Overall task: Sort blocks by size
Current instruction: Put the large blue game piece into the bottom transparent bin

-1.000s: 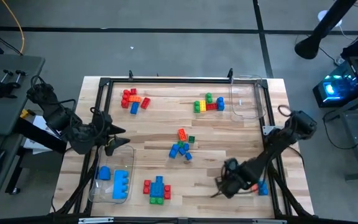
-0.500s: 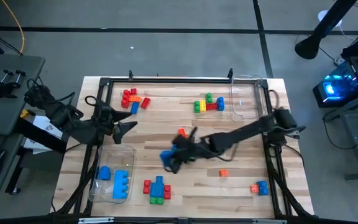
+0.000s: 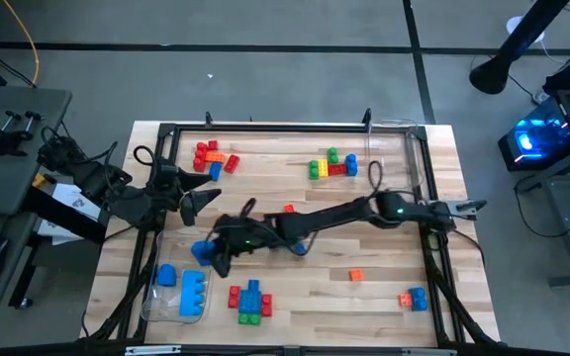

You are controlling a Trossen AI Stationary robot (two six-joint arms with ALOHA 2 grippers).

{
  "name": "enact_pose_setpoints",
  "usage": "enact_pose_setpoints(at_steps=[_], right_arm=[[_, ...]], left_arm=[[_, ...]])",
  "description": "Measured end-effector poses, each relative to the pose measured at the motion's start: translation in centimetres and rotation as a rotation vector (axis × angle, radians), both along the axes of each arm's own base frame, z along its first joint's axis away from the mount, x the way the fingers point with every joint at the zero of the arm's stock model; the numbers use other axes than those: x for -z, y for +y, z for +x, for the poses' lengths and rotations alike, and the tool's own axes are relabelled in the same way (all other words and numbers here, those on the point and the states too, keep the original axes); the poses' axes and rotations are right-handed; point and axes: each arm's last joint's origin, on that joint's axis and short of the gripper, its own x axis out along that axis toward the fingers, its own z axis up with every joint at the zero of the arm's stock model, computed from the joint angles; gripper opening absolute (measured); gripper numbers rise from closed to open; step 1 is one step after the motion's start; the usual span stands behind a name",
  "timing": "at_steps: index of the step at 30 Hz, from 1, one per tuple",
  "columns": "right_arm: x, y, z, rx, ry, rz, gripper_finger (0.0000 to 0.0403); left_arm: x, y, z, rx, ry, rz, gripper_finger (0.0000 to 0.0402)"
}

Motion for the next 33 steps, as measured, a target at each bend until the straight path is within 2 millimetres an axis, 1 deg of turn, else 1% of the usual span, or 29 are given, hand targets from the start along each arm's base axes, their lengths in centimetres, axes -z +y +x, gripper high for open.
enact_pose_setpoints(at_steps=[4,6,7,8,11,13,14,16,19,21,23,26,29,32,33], right_arm=[[1.4,0.1,1.8,0.030,-0.020,0.051,0.0132],[2.2,0.1,2.3,0.050,-0.037,0.098,0.0132],[2.7,0.1,2.4,0.058,-0.062,0.131,0.0142],[3.1,-0.1,2.5,0.066,-0.073,0.164,0.0164],[3.4,-0.5,2.5,0.075,-0.058,0.244,0.0264],[3.4,-1.2,2.6,0.027,-0.045,0.254,0.0322],[3.4,-1.5,2.6,0.000,-0.038,0.256,0.0344],[3.0,-2.1,2.7,-0.054,-0.038,0.255,0.0376],[1.5,-3.0,2.1,-0.126,0.017,0.207,0.0394],[0.0,-3.3,0.9,-0.137,0.110,0.097,0.0393],[-1.4,-3.7,-0.8,-0.114,0.227,-0.061,0.0391],[-3.9,-4.3,-4.1,-0.070,0.430,-0.288,0.0388],[-5.9,-4.9,-7.9,-0.027,0.650,-0.438,0.0388],[-6.4,-5.2,-11.7,-0.010,0.887,-0.506,0.0388],[-6.1,-5.2,-12.9,-0.008,0.958,-0.515,0.0388]], left_arm=[[0.0,0.0,0.0,0.000,-0.004,-0.002,0.0282],[-0.1,0.0,0.1,0.000,-0.011,-0.006,0.0282],[-0.1,0.0,0.0,0.000,-0.013,-0.008,0.0282],[-0.2,0.0,0.1,0.000,-0.017,-0.010,0.0282],[-0.2,0.0,0.1,0.000,-0.019,-0.011,0.0282],[-0.2,0.0,0.1,0.000,-0.018,-0.010,0.0282],[-0.2,0.0,0.1,0.000,-0.018,-0.010,0.0282],[-0.2,0.0,0.1,0.002,-0.014,0.000,0.0282],[-0.2,0.0,0.1,0.009,-0.004,0.020,0.0282],[-0.2,0.0,-0.1,0.021,0.000,0.028,0.0282],[-0.3,0.1,-0.2,0.031,0.001,0.034,0.0282],[-0.5,0.3,-0.5,0.031,-0.002,0.049,0.0282],[-0.7,0.5,-0.8,0.022,-0.011,0.054,0.0282],[-0.7,0.7,-0.8,0.015,-0.012,0.050,0.0282],[-0.7,0.8,-0.6,0.027,-0.005,0.044,0.0282]])
